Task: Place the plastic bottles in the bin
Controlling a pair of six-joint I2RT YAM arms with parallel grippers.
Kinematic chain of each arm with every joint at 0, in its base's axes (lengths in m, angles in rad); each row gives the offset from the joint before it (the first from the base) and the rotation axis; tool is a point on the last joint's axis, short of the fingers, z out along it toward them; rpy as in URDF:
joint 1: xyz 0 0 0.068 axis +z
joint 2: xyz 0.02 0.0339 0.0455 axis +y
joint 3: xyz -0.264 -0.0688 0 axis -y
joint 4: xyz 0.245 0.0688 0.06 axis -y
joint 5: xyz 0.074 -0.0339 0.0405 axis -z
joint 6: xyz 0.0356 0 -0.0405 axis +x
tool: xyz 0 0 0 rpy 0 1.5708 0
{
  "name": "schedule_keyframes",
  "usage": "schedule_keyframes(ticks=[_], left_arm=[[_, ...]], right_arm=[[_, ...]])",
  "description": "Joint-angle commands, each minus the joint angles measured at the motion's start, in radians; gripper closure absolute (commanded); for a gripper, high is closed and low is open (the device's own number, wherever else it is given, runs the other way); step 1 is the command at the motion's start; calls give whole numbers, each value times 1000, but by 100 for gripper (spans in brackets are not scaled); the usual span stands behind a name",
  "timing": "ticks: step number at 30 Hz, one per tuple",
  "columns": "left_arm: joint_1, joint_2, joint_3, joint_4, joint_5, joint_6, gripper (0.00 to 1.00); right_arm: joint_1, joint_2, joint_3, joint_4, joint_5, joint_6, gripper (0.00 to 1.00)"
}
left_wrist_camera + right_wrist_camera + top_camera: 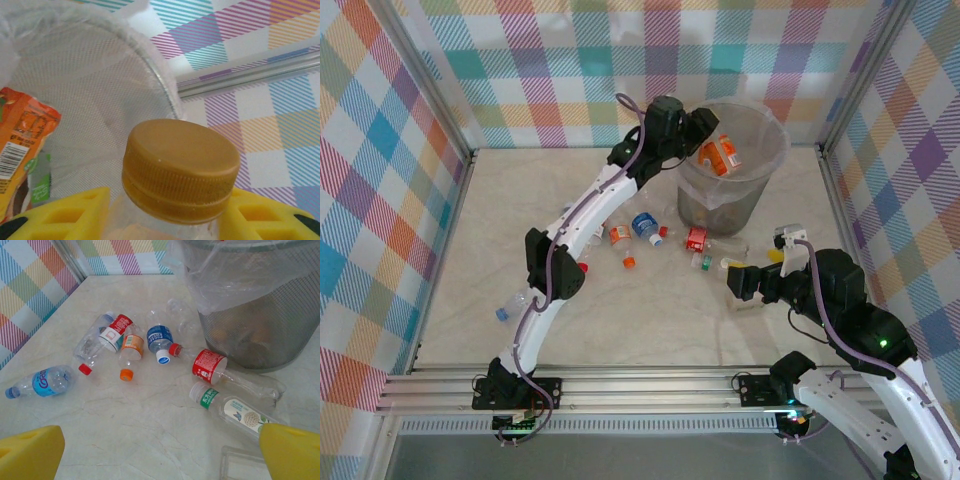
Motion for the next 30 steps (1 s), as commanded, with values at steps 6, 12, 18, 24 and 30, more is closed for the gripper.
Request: schedule_keyframes(ticks=[6,12,18,24,30], left_arm=[[0,-11,32,-2,-11,58,27],[1,-39,31,-8,-7,126,9],[-2,-58,31,84,60,197,7],[-3,-58,31,313,168,245,5],[-2,-76,31,377,252,297,1]], right_arm=[[-4,-7,23,-8,10,16,0],[-4,-5,18,-4,5,26,0],[-4,2,10,1,5,39,0],[-4,4,-20,19,-1,45,0],[-4,11,-48,27,-3,53,0]])
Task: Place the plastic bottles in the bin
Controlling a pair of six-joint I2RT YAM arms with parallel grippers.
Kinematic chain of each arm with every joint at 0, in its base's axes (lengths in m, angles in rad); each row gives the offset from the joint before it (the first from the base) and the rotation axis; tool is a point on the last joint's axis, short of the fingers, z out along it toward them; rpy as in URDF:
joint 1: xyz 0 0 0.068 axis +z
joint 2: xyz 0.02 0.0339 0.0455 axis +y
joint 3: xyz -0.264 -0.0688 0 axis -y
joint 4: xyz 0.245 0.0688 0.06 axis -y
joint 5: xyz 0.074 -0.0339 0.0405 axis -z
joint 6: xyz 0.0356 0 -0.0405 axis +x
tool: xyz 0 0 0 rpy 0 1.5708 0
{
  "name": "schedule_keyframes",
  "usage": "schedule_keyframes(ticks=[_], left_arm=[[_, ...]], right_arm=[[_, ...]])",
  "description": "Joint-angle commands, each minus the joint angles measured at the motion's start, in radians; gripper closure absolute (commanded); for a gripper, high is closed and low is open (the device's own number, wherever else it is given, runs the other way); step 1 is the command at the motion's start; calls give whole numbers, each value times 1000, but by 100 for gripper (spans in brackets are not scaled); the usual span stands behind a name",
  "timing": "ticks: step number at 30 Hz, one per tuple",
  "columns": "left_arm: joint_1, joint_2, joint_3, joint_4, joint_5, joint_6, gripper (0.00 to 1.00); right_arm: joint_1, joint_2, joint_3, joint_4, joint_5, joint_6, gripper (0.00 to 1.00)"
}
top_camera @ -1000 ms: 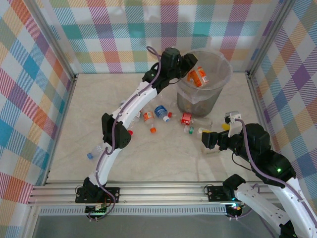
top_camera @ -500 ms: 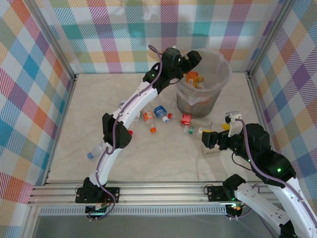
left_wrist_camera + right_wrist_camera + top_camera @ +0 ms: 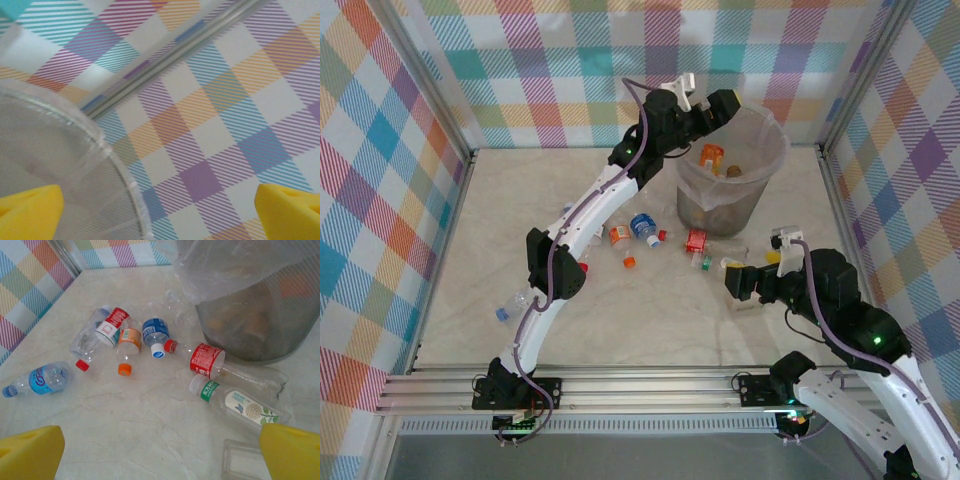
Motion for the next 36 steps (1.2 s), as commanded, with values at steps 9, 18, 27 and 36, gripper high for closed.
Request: schedule_keyframes(ticks=[9,18,27,36], left_arm=[[-4,-202,21,-333,174,444,0],[-28,-385,-103,-611,258,787,0],[-49,-742,-638,-520,316,867,0],[-67,-989,-1028,-463,362,910,0]], right_arm=[[-4,70,-2,-34,85,130,1],[-4,185,-49,-93,200,368,5],[-64,201,-169,-201,292,726,0],[-260,162,-276,-132,215,849,6]])
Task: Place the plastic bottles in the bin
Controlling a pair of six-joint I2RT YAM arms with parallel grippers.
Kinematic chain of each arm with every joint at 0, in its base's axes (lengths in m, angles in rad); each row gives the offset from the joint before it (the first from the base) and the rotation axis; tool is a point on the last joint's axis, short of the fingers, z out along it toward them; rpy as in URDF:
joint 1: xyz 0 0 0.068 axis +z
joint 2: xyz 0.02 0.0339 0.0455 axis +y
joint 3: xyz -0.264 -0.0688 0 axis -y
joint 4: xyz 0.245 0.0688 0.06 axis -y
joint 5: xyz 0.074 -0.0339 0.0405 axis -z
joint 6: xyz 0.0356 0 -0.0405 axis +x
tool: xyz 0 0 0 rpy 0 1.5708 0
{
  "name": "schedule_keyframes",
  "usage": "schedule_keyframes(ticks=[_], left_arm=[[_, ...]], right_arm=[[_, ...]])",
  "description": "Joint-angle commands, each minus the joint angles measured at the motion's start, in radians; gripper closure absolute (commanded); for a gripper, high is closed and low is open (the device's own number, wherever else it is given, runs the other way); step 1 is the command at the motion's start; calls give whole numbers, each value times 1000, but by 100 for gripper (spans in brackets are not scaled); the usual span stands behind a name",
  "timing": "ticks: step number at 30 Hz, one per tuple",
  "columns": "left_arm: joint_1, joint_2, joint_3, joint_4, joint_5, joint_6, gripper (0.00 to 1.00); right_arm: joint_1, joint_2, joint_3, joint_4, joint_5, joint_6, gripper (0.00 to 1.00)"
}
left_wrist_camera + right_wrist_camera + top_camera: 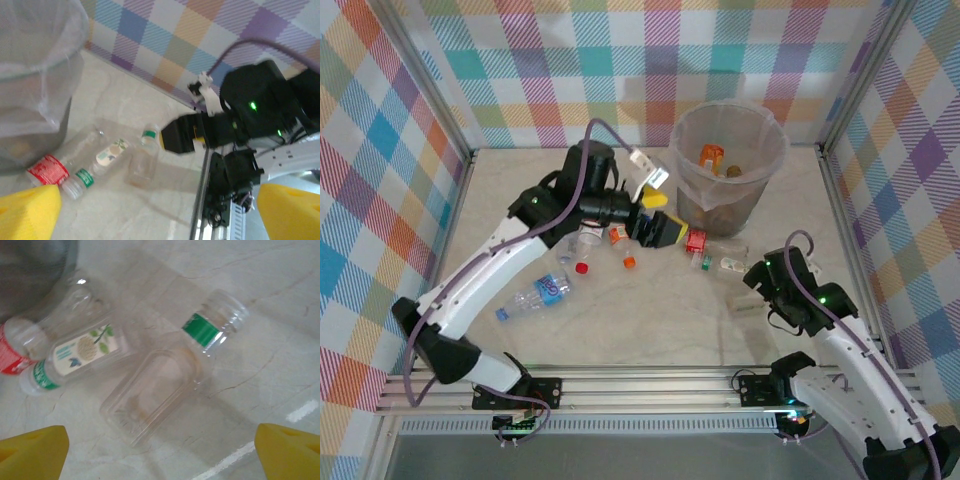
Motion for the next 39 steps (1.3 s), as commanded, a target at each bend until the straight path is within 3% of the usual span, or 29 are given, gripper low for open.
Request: schedule_keyframes(ticks=[1,8,13,27,39], left_arm=[[-9,-80,-97,54,29,44,0],[-36,-146,-222,65,-34,88,0],[-57,-180,-277,82,-72,99,0],[-64,-165,-280,71,-65,107,0],[-64,-149,-275,49,-80,122,0]], right_arm=[[-59,-12,-51,41,-39,113,7],[-188,48,-144,188,-168,235,9],[-223,73,-207,323,-184,336,12],[-242,255,-259,488,-226,442,10],[-243,384,-271,603,-258,440,16]])
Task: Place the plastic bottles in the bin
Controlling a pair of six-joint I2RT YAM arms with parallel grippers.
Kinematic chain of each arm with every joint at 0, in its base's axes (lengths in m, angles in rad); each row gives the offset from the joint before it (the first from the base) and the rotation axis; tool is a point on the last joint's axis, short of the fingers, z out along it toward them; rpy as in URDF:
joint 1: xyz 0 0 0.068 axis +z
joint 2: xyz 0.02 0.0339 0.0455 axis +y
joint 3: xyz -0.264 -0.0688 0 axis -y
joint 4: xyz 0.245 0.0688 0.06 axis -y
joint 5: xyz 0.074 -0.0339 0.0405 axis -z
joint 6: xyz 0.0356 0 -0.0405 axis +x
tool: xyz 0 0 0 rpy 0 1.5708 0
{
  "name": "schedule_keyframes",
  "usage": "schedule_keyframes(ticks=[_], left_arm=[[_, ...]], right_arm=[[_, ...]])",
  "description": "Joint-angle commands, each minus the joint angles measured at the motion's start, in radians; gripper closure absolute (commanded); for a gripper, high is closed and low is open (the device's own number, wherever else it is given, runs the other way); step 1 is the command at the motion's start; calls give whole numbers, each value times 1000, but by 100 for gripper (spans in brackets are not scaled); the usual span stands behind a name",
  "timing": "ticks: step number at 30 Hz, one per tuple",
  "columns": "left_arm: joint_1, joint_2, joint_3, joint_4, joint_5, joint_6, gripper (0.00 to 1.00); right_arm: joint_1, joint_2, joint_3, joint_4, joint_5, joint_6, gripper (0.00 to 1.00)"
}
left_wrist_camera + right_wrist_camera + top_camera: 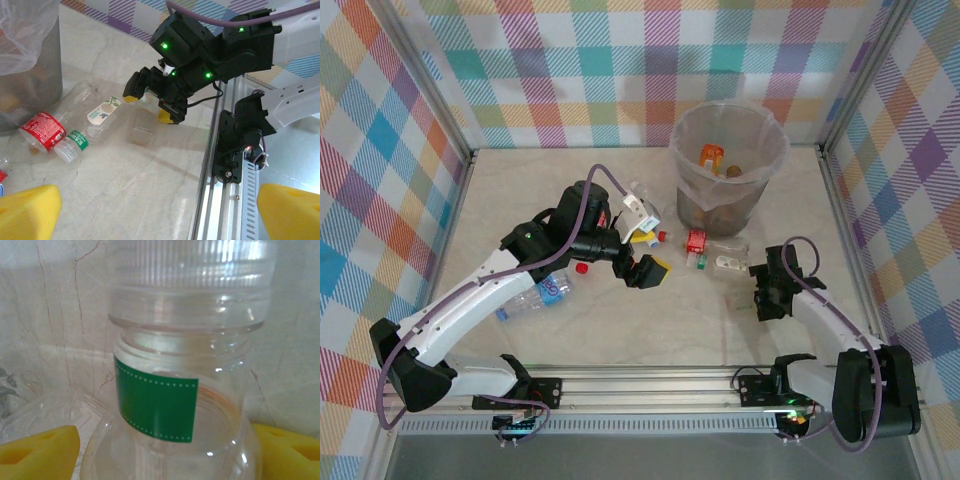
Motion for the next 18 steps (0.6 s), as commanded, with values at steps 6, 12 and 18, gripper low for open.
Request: schedule_keyframes(ticks=[6,12,18], left_arm=[[-10,7,2,2,-12,30,0],[-10,-14,-13,27,-56,21,0],[-10,-43,-46,82,-107,3,0]], right_arm=[[-7,15,-11,43,2,-18,29],[-16,-33,44,-2,72,-106,38],[-27,-172,122,-102,209,-292,42]])
